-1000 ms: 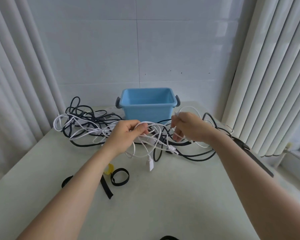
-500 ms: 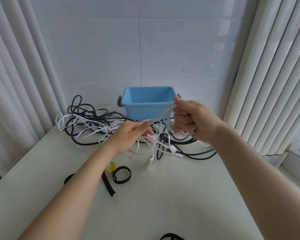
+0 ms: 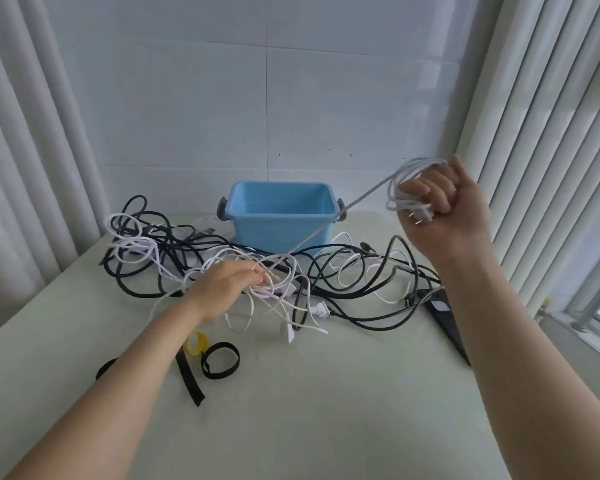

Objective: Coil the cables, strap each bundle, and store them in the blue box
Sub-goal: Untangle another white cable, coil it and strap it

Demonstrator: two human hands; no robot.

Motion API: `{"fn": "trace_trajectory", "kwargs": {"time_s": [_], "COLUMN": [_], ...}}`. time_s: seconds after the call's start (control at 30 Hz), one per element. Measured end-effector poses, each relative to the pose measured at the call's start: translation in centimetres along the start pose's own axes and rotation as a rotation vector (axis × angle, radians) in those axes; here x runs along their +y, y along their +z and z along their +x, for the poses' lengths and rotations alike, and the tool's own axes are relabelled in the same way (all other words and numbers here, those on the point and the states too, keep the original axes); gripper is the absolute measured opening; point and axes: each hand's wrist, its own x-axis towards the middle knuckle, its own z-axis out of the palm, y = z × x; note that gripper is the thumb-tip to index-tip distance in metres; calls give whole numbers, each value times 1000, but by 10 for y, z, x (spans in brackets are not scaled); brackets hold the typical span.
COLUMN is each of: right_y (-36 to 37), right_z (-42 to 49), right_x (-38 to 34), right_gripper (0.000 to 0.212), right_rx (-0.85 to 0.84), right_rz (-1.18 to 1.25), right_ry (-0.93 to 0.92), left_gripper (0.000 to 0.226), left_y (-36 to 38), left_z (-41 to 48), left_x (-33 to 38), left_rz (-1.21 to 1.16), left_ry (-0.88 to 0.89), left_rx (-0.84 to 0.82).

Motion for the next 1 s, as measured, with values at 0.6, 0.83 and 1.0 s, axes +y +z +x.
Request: {"fn": "trace_trajectory", "kwargs": {"time_s": [0.6,0.83,1.0], "right_y": [-22,-66,-84], "right_z": [5,0,2], "right_x": [23,31,32], "right_gripper": [25,30,38], "right_rx": [496,136,87], "right_rz": [-1313,-2417,-2647], "right_ry": [-478,-223,-15], "left_gripper": [26,29,32], "left_y": [8,7,3], "left_z": [-1,-2,-3], "left_x": [3,13,14], "left_rz": [-86,-105,-185], "left_ry": [38,65,91], "left_rx": [-49,-28,60]}}
